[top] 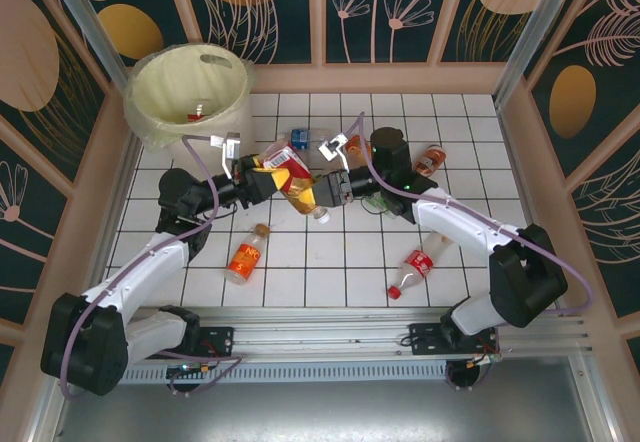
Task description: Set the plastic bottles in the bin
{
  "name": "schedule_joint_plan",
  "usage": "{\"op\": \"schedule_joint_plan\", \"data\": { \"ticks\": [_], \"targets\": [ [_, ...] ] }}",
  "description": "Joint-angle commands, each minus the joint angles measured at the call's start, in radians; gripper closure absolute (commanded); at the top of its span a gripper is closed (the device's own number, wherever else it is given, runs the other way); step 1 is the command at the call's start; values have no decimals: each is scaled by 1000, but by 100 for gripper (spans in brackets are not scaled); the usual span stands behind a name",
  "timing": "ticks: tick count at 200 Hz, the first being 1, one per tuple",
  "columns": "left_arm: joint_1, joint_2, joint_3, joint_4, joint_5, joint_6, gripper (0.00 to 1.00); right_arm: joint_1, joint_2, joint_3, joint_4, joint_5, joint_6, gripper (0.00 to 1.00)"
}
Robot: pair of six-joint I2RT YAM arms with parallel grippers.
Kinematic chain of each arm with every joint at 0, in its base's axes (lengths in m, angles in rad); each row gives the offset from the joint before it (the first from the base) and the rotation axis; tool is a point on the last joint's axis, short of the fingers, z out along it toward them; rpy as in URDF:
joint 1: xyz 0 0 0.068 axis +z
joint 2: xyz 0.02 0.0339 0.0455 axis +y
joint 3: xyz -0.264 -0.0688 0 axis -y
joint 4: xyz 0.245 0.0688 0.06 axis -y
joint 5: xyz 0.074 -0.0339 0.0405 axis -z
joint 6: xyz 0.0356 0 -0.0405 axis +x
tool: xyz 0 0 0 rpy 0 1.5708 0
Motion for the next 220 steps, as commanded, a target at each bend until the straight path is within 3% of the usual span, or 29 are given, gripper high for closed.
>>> {"op": "schedule_joint_plan", "data": {
  "ticks": [1,26,67,109,163,220],
  "targets": [
    [1,-9,33,49,-3,-37,53,8,-29,-24,38,-31,-43,30],
    [0,-23,56,-42,-21,5,53,-1,-49,-33,36,-21,-50,18],
    [1,-36,189,-418,-161,179,54,-25,-160,-49,-116,66,-167,1],
    [1,-24,371,-756,-343,290,51,-21,-318,-32,-346,283,-322,1],
    [1,39,700,-1118,-652,423,51,-6,-481,-16,-457,586,-398,1],
    [1,167,1006,-1323,-971,595,51,8,-570,-10,-482,686,-433,1]
  ]
}}
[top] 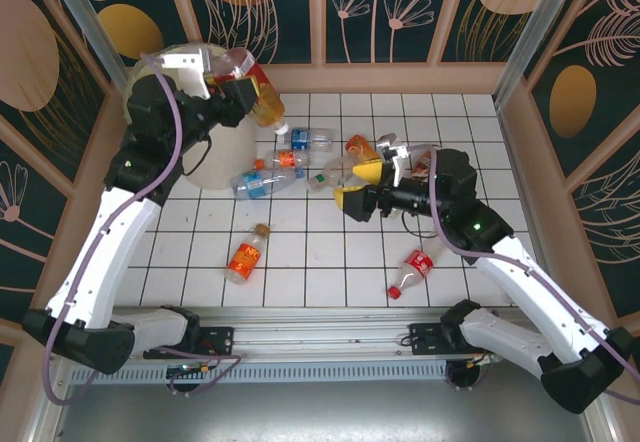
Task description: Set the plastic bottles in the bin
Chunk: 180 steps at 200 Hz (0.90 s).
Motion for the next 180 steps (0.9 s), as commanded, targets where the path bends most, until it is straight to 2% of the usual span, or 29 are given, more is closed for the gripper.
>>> {"op": "schedule_joint_plan", "data": {
  "ticks": [1,39,76,113,180],
  "targets": [
    [4,43,106,-134,-210,126,51,18,-37,32,-25,73,-41,1],
    [6,153,246,-198,-410,241,51,34,-97,19,-5,122,-52,2],
    [24,277,364,-218,-495,330,51,39,-131,6,-11,178,-58,2],
    [82,377,485,-239,-502,362,52,40,-142,2,-34,192,-61,2],
    [151,507,489,-249,-431,344,51,40,-147,15,-67,217,-64,2]
  ]
}}
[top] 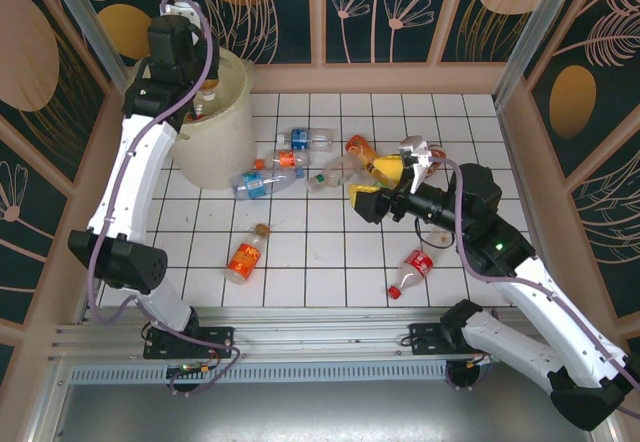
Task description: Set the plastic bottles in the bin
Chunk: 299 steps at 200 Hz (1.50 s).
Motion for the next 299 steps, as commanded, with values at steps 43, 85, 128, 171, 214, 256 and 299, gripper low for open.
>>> {"op": "schedule_joint_plan", "data": {
  "ticks": [43,85,128,171,214,256,299],
  "targets": [
    [43,142,38,-61,65,9,52,9,-34,-5,-28,42,-5,1],
    [58,224,86,-166,118,17,52,9,-31,-25,-35,44,5,1],
    [61,254,67,-223,186,47,50,9,-15,-29,-55,43,5,1],
    [62,257,-5,-227,180,67,45,9,12,-28,-70,53,3,1],
    [63,249,-47,-230,181,73,35,9,62,-21,-136,237,17,1],
    [63,214,-28,-244,201,50,14,7,125,-48,-149,329,25,1],
    [63,123,-21,-251,123,7,3,1,194,-73,-140,448,46,1]
  ]
}}
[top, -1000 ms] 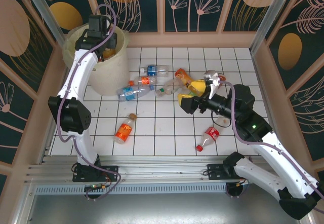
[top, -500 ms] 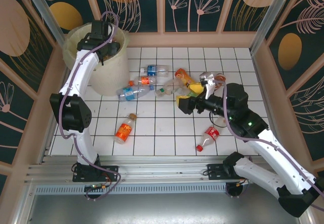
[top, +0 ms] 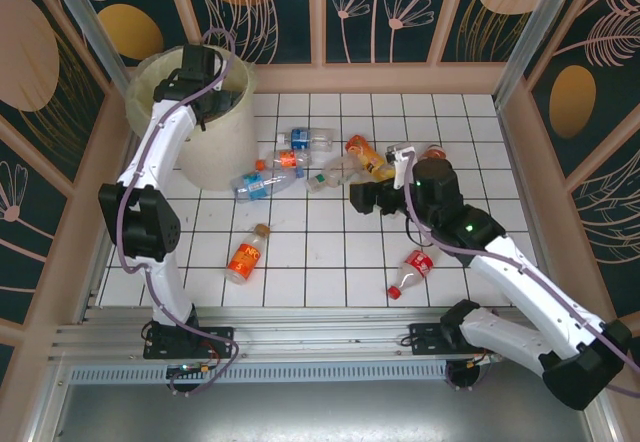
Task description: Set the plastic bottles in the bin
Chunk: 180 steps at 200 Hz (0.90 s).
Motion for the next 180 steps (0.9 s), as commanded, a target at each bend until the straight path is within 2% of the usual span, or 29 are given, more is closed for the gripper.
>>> {"op": "schedule_joint_plan", "data": {
  "ticks": [1,38,71,87,92,119,143,159,180],
  "targets": [
    [0,-108,16,-27,-47,-35,3,1,34,-21,-4,110,33,1],
    [0,-239,-67,23,-133,-128,1,-26,104,-33,0,147,59,1],
    [0,-431,-260,180,-82,-221,1,-77,151,-46,4,127,57,3],
    [0,-522,-363,267,19,-259,1,-91,179,-48,-2,94,49,5],
    [0,-547,-392,291,73,-270,1,-125,189,-48,-4,78,46,5],
    [-1,-642,-541,416,452,-351,1,-183,262,-42,-28,22,31,10],
    [-13,-716,-735,596,729,-462,1,-192,325,-30,-41,48,23,12],
    [-42,-764,-842,670,786,-498,1,-195,366,-19,-45,56,14,13],
    [-100,-788,-929,688,768,-510,1,-202,430,-3,-42,87,-9,13]
  ]
}}
